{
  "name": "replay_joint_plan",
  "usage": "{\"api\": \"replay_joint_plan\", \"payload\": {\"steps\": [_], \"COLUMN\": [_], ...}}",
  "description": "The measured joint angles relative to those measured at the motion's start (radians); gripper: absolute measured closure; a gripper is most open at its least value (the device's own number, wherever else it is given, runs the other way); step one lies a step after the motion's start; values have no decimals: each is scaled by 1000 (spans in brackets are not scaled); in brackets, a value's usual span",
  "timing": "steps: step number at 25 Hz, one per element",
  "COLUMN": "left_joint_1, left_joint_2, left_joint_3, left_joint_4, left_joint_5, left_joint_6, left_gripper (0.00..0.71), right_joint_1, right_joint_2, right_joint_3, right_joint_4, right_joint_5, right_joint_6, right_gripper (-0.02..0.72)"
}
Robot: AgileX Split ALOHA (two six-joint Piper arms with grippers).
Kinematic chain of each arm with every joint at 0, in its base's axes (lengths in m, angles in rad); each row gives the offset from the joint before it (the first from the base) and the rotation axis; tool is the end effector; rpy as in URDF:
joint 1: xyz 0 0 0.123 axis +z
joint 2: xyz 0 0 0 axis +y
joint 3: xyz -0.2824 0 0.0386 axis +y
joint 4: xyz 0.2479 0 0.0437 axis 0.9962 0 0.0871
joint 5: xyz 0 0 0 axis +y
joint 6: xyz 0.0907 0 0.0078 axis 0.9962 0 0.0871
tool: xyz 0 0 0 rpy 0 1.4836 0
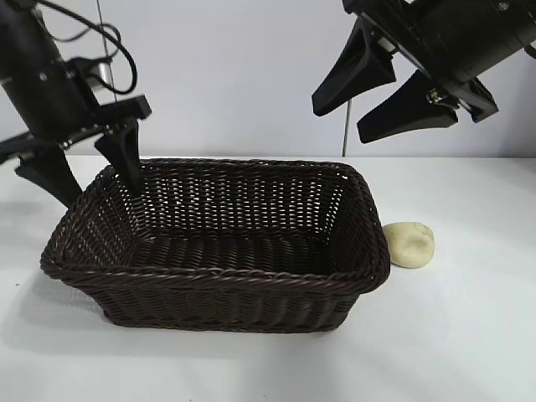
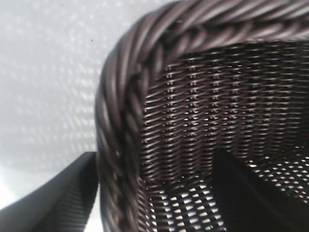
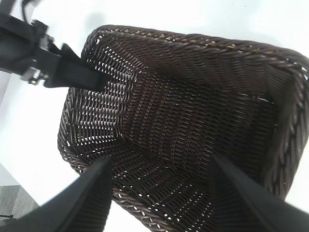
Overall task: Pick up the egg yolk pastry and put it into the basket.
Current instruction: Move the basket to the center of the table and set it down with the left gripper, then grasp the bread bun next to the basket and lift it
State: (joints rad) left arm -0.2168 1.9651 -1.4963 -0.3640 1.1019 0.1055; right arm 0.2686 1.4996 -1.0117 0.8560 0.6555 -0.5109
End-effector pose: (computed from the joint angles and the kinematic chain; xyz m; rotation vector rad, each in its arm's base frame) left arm 0.3794 -0.1132 0.2101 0.2582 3.0200 -0.5137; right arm 0.2878 0.1228 0.2682 -0.2683 2.4538 0.8033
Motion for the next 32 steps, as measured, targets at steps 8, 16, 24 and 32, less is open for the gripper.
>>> {"api": "replay_joint_plan", "payload": {"steps": [8, 16, 24, 32], "left_joint_1": [0, 125, 193, 189], "left_joint_2": [-151, -154, -182, -421], "left_joint_3": [0, 0, 0, 205], "left_joint_4": [155, 276, 286, 309], "left_joint_5": [47, 54, 113, 118], "left_joint_6": [-13, -64, -66, -51], "left_gripper": [189, 189, 194, 196], "right_joint_1": [0, 0, 0, 0], "right_joint_2": [0, 1, 1, 1], "right_joint_3": [-2, -2, -2, -2], "right_joint_4": [0, -36, -45, -60], "right_joint_5": [0, 5, 13, 21], "right_joint_6": [26, 46, 46, 47], "right_gripper": [272, 272, 272, 272]}}
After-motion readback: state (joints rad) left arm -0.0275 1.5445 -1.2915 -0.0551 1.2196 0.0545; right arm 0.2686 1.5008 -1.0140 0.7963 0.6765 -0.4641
